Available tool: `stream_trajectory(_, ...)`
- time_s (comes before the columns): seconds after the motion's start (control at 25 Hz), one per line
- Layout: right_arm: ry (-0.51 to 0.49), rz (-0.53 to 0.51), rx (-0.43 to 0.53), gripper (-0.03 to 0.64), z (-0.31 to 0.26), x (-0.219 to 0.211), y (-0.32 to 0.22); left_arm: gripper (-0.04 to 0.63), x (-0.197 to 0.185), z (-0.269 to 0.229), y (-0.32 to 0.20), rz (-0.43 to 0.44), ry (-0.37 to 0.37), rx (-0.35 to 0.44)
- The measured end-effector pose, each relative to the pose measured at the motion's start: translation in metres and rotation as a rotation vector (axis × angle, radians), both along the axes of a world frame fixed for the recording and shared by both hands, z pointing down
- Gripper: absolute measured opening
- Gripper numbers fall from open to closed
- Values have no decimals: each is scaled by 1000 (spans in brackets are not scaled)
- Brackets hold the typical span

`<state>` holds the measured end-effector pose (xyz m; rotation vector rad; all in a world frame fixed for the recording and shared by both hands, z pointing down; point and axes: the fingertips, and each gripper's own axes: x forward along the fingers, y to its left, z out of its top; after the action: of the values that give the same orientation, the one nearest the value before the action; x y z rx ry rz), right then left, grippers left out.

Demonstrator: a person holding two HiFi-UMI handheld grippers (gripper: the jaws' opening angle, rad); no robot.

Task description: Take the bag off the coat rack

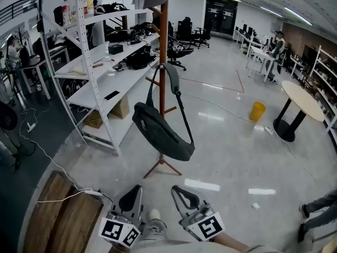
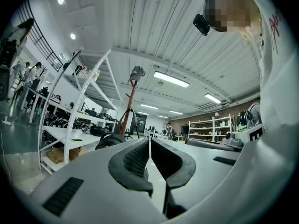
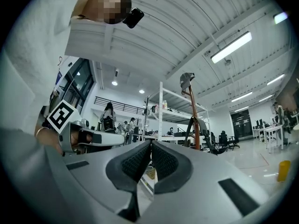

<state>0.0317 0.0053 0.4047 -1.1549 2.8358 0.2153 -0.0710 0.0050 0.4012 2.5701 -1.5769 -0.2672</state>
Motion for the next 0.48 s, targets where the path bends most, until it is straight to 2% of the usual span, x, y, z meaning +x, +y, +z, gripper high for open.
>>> stream_trajectory(0.48, -15, 46, 16, 20, -15, -46, -136, 28, -44, -14, -138, 38, -16, 23)
